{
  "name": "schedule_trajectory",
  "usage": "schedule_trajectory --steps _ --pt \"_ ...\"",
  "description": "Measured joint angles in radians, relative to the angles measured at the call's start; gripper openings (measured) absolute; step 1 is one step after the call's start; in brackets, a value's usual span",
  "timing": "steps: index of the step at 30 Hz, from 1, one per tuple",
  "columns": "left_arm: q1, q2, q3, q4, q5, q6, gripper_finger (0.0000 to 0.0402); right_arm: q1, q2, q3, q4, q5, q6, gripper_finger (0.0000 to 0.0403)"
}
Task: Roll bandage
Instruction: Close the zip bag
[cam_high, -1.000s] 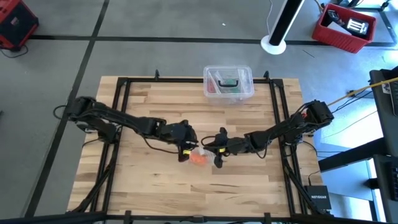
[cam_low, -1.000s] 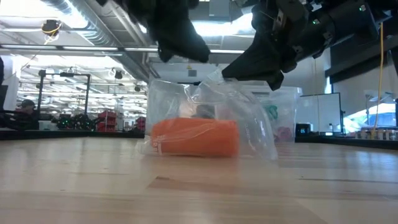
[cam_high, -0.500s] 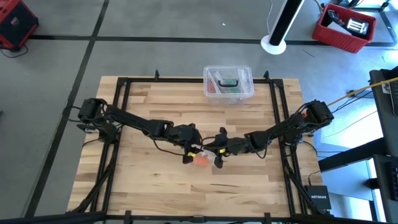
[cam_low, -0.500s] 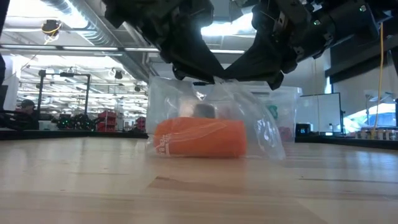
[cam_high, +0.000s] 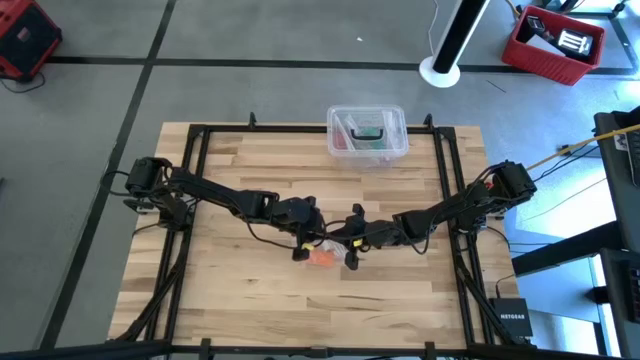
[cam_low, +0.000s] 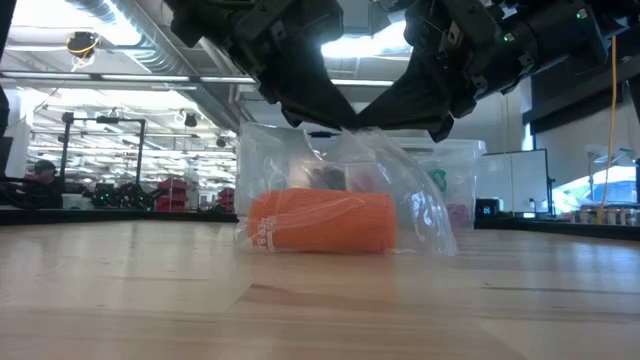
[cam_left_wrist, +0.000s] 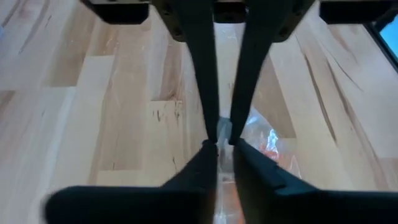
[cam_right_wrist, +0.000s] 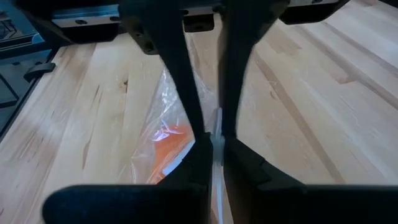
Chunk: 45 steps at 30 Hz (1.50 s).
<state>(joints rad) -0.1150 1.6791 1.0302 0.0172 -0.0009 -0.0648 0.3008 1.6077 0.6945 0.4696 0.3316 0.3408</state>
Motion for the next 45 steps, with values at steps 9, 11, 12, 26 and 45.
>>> schedule_trajectory --steps 9,11,12,26,45 --pt "-0.001 -0.003 0.0 -0.003 0.001 0.051 0.0001 0.0 0.0 -0.001 0.0 -0.009 -0.006 0.0028" --pt "0.0 -0.005 0.0 -0.003 0.001 0.058 0.0001 0.0 -0.009 -0.001 -0.004 -0.011 -0.009 0.0028" --pt "0.0 -0.006 0.0 0.0 0.001 0.059 0.0001 0.0 -0.016 -0.001 -0.01 -0.018 -0.009 0.0029" --pt "0.001 -0.065 0.0 -0.033 -0.034 0.084 0.0 0.001 -0.121 -0.001 -0.029 -0.079 -0.033 0.0103" --pt "-0.01 -0.068 -0.001 -0.013 -0.035 0.073 0.0 -0.037 -0.07 0.0 0.071 -0.028 -0.087 0.0063"
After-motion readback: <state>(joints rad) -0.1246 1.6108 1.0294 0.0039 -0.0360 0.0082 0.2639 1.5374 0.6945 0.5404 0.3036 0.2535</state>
